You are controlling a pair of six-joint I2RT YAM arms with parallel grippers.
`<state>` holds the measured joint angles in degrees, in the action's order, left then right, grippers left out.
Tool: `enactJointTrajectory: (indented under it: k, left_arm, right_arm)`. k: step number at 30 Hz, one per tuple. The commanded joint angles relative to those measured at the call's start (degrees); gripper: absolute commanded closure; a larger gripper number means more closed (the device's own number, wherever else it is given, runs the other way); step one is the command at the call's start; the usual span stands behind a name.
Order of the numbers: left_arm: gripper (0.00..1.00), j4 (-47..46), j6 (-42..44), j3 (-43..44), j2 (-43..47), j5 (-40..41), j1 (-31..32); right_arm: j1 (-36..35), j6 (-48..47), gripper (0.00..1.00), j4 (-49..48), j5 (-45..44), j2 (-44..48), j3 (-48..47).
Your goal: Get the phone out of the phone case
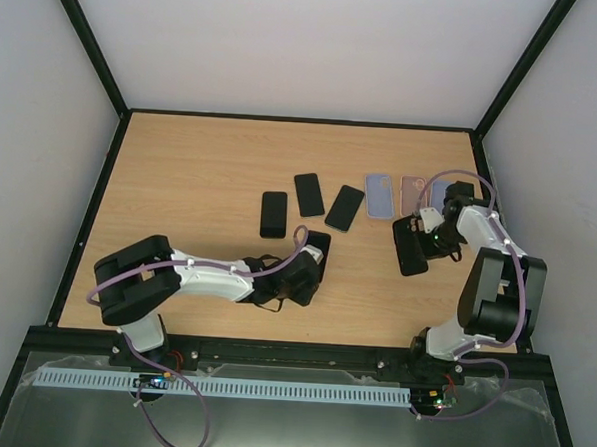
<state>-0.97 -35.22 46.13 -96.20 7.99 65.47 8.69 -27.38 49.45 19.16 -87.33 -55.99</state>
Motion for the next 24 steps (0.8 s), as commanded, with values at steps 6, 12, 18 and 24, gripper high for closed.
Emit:
enactJointTrajectory:
  k: [6,12,18,24]
  left_arm:
    - [0.45,0.52,2.40,-0.33,7.17,-2.45,0.36]
    - [0.36,9.51,4.50,1.15,14.94,0.88,0.15]
    - [0.28,23.00,10.02,6.81,21.14,5.89,-3.39]
    - [0.21,29.43,15.75,12.31,25.99,10.01,-11.84]
  right_arm:
    - [1.88,-1.82,0.57,0.70,-0.68,-3.05,0.61]
    - [2.12,-1.87,0.50,0.00,-1.88,3.29,-1.27]
    - [2.12,-0.91,0.45,0.39,3.24,10.03,-4.79]
    - [2.12,5.62,0.43,-1.99,12.01,14.30,-9.93]
